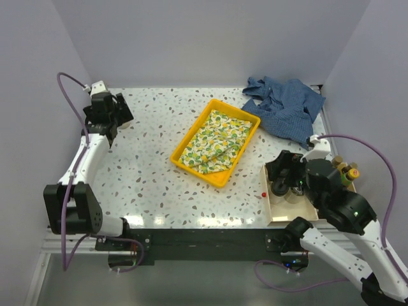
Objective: Organize the condiment bottles
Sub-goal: Place the bottle in the storage box.
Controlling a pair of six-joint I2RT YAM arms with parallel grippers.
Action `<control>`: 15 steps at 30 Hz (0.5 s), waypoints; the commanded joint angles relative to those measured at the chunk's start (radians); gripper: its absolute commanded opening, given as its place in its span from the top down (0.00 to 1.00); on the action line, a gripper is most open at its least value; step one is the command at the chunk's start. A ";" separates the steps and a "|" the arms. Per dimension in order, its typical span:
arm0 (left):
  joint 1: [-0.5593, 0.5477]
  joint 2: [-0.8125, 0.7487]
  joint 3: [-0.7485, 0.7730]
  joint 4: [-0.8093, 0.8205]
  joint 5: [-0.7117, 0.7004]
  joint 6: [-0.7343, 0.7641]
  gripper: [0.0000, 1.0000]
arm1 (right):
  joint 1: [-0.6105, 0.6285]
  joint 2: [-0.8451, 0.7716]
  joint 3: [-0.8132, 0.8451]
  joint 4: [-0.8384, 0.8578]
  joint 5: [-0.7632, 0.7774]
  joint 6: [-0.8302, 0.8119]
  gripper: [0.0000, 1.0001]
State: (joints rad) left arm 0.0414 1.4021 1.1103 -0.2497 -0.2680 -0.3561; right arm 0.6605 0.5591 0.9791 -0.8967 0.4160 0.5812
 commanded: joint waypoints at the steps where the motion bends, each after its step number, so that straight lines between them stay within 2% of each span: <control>1: 0.046 0.126 0.089 0.142 -0.016 0.026 0.01 | 0.001 -0.034 0.038 0.093 -0.163 -0.098 0.01; 9: 0.075 0.265 0.137 0.274 0.065 0.072 0.00 | -0.001 -0.036 0.118 0.071 -0.186 -0.130 0.01; 15: 0.075 0.394 0.249 0.251 0.067 0.132 0.05 | 0.001 -0.067 0.125 0.097 -0.157 -0.133 0.01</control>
State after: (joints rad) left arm 0.1101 1.7397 1.2617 -0.0700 -0.2134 -0.2890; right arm 0.6609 0.5079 1.0737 -0.8436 0.2592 0.4770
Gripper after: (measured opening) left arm 0.970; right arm 0.985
